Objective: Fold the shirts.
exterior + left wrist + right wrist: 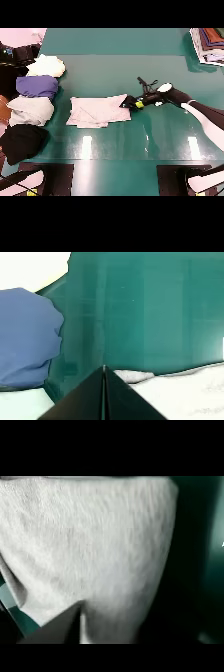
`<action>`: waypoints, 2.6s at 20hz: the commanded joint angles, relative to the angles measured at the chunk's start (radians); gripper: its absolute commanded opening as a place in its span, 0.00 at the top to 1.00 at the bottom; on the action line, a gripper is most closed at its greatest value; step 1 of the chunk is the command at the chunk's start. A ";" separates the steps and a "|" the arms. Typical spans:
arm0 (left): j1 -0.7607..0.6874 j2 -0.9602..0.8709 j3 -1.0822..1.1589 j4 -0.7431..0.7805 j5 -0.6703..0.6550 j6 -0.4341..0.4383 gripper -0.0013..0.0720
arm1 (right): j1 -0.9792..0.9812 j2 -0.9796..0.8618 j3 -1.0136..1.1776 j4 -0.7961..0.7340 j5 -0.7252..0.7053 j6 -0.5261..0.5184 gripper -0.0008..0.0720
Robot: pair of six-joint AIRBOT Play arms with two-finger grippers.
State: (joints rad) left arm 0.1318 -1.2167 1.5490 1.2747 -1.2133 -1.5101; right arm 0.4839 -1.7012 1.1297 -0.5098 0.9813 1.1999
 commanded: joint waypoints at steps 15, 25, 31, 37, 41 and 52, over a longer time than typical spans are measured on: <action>-0.236 -0.001 0.000 -0.025 0.013 -0.001 0.95 | -0.531 0.405 -0.102 -0.111 -0.081 -0.012 0.97; -0.244 -0.001 0.000 -0.026 0.053 -0.031 0.95 | -1.394 0.715 -0.404 -0.315 -0.061 0.034 0.98; -0.244 -0.001 0.000 -0.026 0.052 -0.027 0.95 | -1.432 0.751 -0.457 -0.415 -0.023 0.034 0.97; -0.244 -0.001 0.000 -0.026 0.024 -0.027 0.95 | -1.461 0.730 -0.300 -0.616 0.165 0.057 0.19; -0.244 -0.001 0.000 -0.028 0.023 -0.028 0.95 | -1.307 0.814 -0.220 -0.426 0.190 0.056 0.19; -0.244 -0.001 0.000 -0.030 0.080 -0.028 0.95 | -0.390 0.878 -0.214 -0.356 0.032 0.057 0.97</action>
State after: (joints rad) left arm -0.1120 -1.2171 1.5490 1.2449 -1.1465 -1.5375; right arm -0.0948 -0.8268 0.9134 -0.8726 1.0775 1.2575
